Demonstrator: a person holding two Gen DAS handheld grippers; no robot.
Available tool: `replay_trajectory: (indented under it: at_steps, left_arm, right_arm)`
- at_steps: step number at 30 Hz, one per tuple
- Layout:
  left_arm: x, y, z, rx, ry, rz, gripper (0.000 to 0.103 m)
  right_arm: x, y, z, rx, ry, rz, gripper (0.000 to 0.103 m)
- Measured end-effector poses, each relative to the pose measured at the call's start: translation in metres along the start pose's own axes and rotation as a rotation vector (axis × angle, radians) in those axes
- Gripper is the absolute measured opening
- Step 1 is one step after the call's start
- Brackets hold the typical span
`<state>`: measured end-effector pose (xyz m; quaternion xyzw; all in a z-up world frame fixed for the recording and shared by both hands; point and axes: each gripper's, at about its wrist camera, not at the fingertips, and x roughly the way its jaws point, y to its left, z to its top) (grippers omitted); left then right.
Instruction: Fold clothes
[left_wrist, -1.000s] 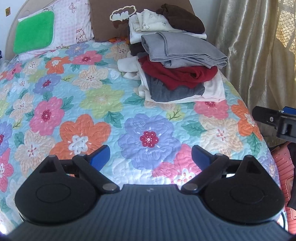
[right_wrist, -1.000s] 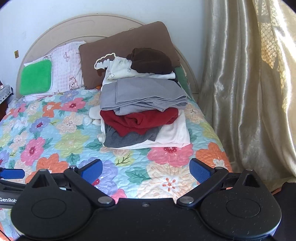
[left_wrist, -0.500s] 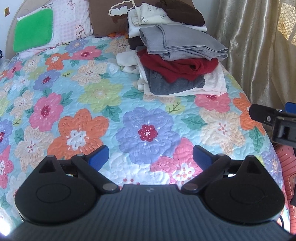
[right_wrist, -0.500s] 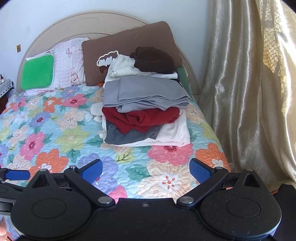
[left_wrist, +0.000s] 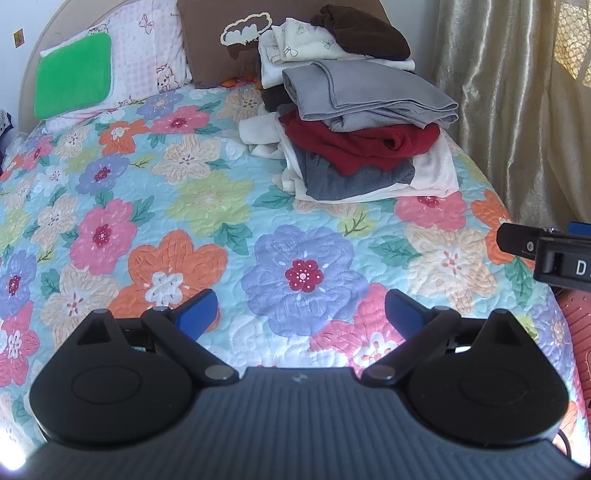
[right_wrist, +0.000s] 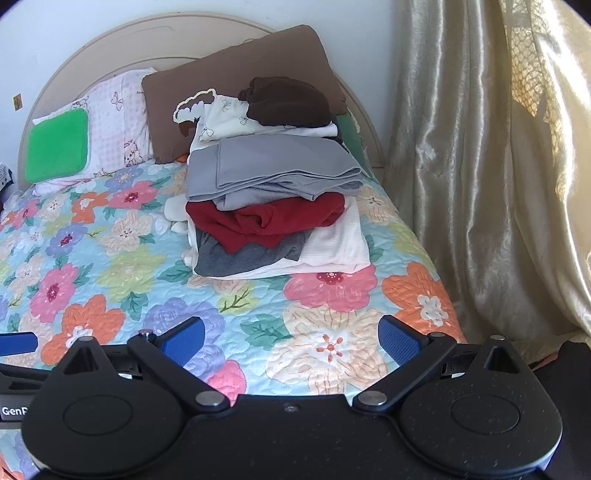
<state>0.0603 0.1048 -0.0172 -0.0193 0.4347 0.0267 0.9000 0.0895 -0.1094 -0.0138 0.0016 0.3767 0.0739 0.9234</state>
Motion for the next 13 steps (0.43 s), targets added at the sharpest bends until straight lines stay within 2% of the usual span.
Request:
replay_trajectory:
  at_steps: [13]
  left_arm:
    - [-0.0019,0.0064,-0.0008,-0.015,0.011,0.012,0.098]
  right_arm:
    - [0.0022,-0.0019,0.0011,0.034,0.036,0.001,0.102]
